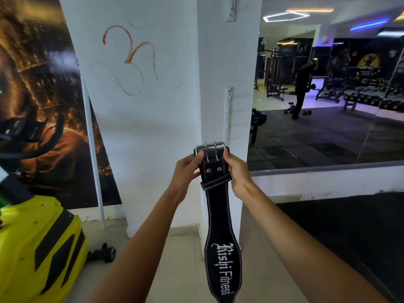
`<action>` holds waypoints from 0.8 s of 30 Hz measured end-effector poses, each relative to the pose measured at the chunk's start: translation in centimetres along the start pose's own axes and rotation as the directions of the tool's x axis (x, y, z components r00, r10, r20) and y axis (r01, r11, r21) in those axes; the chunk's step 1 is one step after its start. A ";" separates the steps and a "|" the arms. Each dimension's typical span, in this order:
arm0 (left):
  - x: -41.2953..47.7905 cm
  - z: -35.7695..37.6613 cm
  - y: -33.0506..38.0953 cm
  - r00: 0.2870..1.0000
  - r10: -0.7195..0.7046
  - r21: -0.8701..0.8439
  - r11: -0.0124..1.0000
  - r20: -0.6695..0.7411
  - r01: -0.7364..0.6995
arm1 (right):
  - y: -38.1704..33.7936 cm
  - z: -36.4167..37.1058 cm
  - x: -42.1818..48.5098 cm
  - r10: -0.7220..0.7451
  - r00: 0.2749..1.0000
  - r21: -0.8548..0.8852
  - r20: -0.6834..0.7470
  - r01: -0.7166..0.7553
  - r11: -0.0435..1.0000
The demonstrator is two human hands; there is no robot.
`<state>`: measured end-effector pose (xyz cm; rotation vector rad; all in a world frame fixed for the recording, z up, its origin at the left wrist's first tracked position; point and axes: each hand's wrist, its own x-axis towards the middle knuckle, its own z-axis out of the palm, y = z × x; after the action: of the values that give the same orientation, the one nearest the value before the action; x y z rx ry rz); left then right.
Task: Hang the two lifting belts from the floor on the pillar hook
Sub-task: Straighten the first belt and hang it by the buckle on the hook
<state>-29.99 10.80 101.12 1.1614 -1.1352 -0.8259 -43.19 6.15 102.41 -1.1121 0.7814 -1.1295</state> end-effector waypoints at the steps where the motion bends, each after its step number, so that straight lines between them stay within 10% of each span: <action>1: 0.3 0.2 0.5 0.999 0.007 -0.025 1.000 -0.031 -0.007 | -0.1 0.0 0.0 -0.009 1.000 -0.012 -0.001 0.009 1.000; 9: 1.9 2.5 1.8 0.985 -0.052 -0.065 0.997 -0.163 0.042 | -1.0 1.1 0.4 -0.043 0.999 -0.115 0.025 0.046 0.992; 18: 2.8 1.6 3.0 0.972 -0.092 -0.202 0.970 0.217 0.137 | -2.4 1.5 1.8 -0.034 0.995 -0.057 -0.092 0.029 0.998; 24: 3.7 3.3 3.1 0.998 0.057 0.095 0.994 -0.025 -0.054 | -3.7 1.7 2.2 -0.003 0.999 -0.094 -0.037 0.000 0.996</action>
<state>-32.44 7.19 105.04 1.2098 -1.1893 -0.7182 -42.15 4.37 106.49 -1.1729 0.8702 -1.1271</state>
